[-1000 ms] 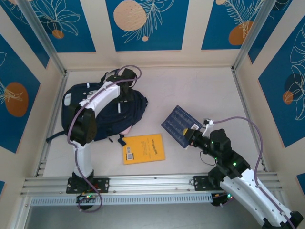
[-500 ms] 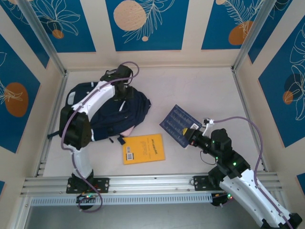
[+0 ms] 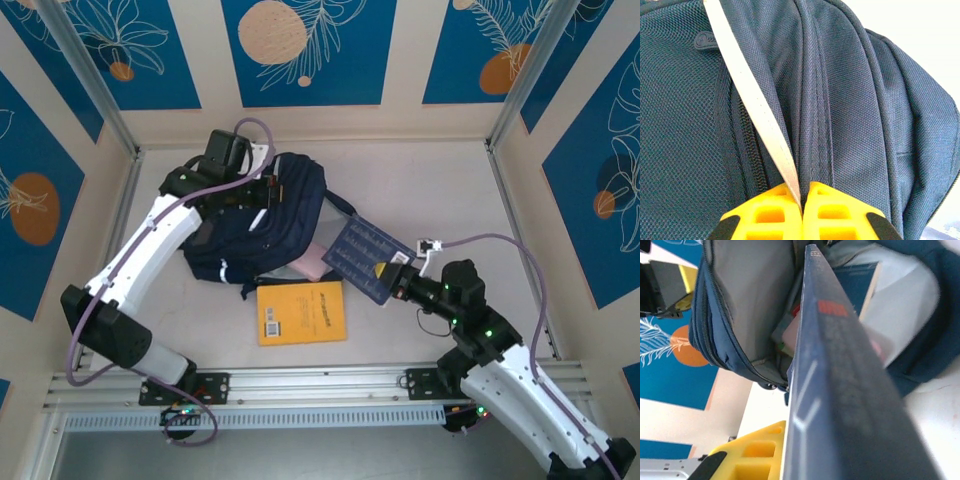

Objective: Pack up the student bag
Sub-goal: Open the student bag at the middle-left of the table, then place the book in the student bag.

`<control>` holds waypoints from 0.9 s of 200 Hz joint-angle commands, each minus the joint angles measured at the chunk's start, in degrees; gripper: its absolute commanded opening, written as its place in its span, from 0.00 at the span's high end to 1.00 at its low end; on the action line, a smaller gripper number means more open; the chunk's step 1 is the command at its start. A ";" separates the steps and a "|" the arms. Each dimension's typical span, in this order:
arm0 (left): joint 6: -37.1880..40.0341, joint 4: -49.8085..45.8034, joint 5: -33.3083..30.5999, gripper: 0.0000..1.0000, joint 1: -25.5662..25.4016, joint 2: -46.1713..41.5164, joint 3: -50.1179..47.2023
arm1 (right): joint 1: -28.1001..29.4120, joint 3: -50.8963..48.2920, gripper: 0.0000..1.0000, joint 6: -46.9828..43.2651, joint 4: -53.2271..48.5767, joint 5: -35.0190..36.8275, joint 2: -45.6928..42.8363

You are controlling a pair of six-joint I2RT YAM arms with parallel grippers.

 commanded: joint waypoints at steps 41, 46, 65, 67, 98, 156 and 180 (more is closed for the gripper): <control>2.18 6.46 6.62 1.00 -0.81 -0.98 1.02 | -0.27 0.42 0.99 3.70 17.80 -8.48 12.21; 2.11 6.62 6.88 1.00 -0.81 -0.73 1.00 | -0.37 0.43 0.99 3.19 19.50 -9.23 13.44; 1.74 7.30 8.07 1.00 -0.81 -0.23 0.72 | -1.07 1.24 1.00 2.91 25.76 -12.46 19.23; 1.74 7.39 8.08 1.00 -0.81 -0.22 0.71 | -1.09 1.36 1.00 3.00 26.46 -12.85 20.04; 2.54 7.06 8.91 1.00 -0.79 -0.22 1.52 | -1.38 4.97 1.00 5.65 37.68 -18.29 31.56; 4.67 6.04 10.41 1.00 -0.63 -0.31 2.69 | 1.20 17.39 1.00 6.63 39.57 -18.48 50.67; 4.90 6.03 11.09 1.00 -0.39 -0.22 3.96 | 2.58 23.15 0.99 7.32 40.32 -17.17 60.08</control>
